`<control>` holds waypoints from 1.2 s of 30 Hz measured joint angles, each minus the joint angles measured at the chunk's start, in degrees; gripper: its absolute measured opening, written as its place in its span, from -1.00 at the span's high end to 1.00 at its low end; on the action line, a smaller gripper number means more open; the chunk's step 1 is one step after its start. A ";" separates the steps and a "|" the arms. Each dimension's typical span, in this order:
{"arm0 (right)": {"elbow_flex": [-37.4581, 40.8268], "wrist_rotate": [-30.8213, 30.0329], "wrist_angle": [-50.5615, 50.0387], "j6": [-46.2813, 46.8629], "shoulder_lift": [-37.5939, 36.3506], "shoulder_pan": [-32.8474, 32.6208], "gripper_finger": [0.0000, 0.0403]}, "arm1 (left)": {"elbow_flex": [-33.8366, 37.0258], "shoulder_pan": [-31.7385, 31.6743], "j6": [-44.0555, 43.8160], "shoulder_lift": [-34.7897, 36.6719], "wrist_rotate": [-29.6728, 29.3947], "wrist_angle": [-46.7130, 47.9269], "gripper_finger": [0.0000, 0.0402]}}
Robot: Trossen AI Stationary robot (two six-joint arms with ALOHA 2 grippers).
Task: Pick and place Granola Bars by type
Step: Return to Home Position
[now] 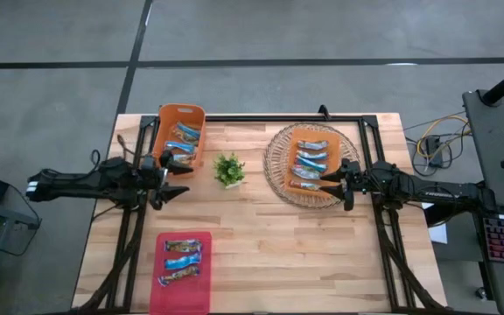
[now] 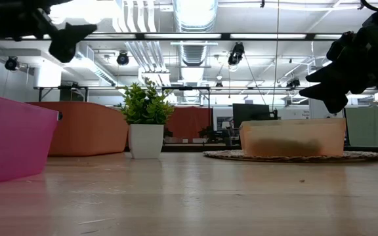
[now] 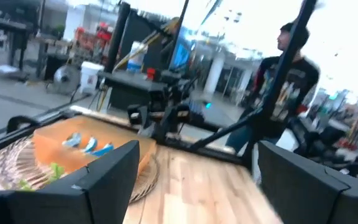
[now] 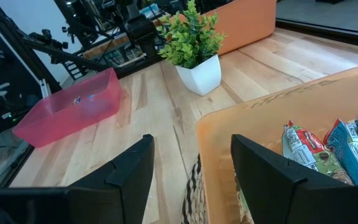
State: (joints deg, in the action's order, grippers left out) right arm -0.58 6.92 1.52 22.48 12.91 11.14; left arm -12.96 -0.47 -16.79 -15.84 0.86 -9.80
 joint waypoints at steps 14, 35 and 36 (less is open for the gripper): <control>0.01 0.00 -0.01 0.00 0.00 0.00 -0.01 | 6.42 4.47 -1.57 13.57 -6.04 5.88 -0.53; 0.00 0.00 0.00 0.00 0.04 0.00 -0.01 | 12.43 7.13 -2.94 15.84 -18.28 6.78 -0.53; 0.00 0.00 0.00 0.00 0.04 0.00 -0.01 | 12.43 7.13 -2.74 15.85 -18.40 6.79 -0.53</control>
State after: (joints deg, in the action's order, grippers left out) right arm -0.58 6.92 1.52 22.48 12.95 11.14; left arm -0.54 6.66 -19.53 0.00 -17.54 -3.01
